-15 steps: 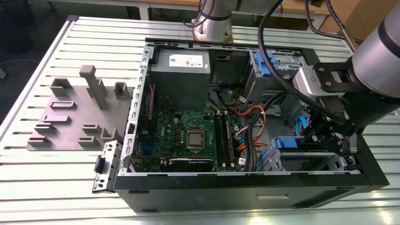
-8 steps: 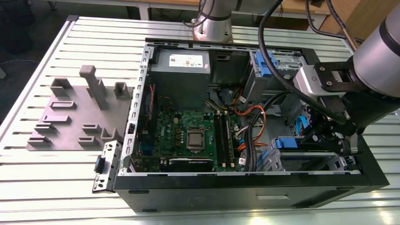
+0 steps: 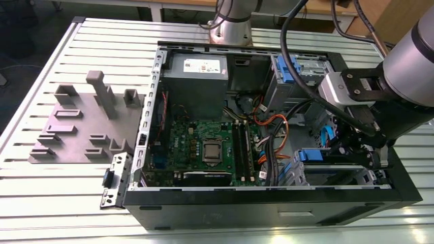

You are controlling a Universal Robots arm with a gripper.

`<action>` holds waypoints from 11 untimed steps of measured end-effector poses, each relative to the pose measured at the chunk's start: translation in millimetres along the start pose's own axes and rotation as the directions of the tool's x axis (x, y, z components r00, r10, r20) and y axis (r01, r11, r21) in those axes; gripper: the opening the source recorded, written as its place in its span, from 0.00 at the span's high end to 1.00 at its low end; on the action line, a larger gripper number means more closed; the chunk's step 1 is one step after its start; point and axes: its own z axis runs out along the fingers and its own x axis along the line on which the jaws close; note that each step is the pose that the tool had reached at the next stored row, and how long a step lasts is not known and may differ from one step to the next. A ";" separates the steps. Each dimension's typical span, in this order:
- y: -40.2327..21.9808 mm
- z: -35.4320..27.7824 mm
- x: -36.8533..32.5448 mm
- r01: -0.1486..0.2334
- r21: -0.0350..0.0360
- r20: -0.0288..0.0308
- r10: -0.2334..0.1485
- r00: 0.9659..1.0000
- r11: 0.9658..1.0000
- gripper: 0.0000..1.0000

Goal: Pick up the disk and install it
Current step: 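Insert the second disk wire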

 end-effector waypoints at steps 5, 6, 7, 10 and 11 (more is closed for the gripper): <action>0.1 1.7 0.5 0.001 0.000 0.000 -0.001 1.000 1.000 0.84; 0.2 2.1 0.7 0.001 0.000 0.000 -0.001 1.000 1.000 0.84; 0.2 2.6 0.9 0.001 0.000 0.000 -0.001 1.000 1.000 0.84; 0.4 4.4 2.2 0.001 0.000 0.000 -0.001 1.000 1.000 0.84; 0.4 4.8 2.7 0.001 0.000 0.000 -0.001 1.000 1.000 0.84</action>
